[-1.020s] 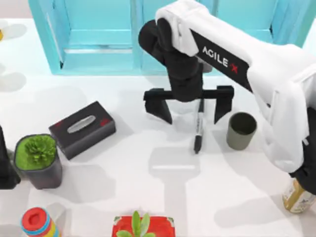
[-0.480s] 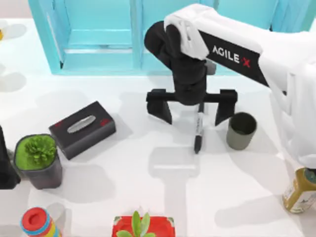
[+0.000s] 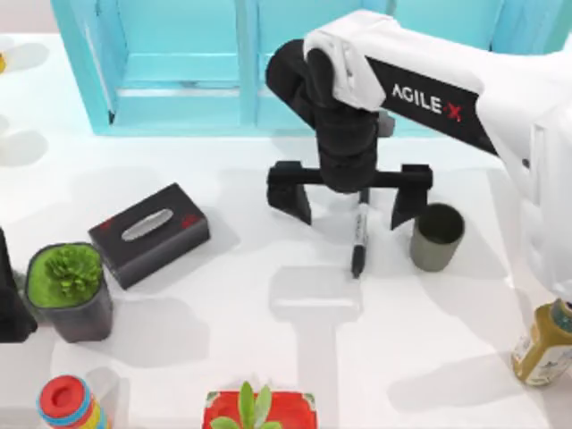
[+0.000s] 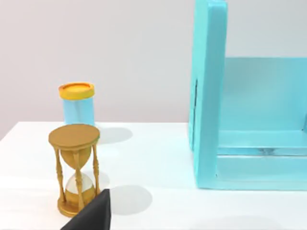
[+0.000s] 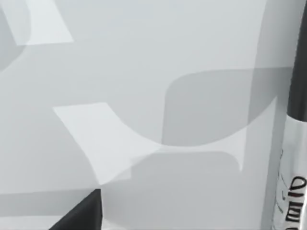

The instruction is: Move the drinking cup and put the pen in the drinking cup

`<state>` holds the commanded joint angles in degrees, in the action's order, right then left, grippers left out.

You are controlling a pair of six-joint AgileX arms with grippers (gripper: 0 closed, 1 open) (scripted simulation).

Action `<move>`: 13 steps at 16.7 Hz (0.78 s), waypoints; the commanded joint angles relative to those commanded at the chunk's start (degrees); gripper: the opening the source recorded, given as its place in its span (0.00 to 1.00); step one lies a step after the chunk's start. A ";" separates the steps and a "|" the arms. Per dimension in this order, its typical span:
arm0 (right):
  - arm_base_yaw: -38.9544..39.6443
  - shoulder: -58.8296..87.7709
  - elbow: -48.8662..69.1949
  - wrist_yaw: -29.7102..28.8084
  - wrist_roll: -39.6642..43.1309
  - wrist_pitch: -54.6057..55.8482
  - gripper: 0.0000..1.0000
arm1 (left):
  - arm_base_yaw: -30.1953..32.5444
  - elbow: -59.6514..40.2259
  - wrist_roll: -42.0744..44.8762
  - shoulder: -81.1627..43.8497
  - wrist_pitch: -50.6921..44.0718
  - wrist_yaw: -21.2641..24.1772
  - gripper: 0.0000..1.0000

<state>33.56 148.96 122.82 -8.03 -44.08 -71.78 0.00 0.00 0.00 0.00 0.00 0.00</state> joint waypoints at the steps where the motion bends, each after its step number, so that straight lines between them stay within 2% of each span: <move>1: 0.00 0.00 0.00 0.00 0.00 0.00 1.00 | 0.00 0.00 0.00 0.00 0.00 0.00 1.00; 2: 0.00 0.00 0.00 0.00 0.00 0.00 1.00 | 0.00 0.00 0.00 0.00 0.00 0.00 1.00; 13: 0.00 0.00 0.00 0.00 0.00 0.00 0.17 | 0.00 0.00 0.00 0.00 0.00 0.00 1.00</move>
<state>33.56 148.96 122.82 -8.03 -44.08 -71.78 0.00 0.00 0.00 0.00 0.00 0.00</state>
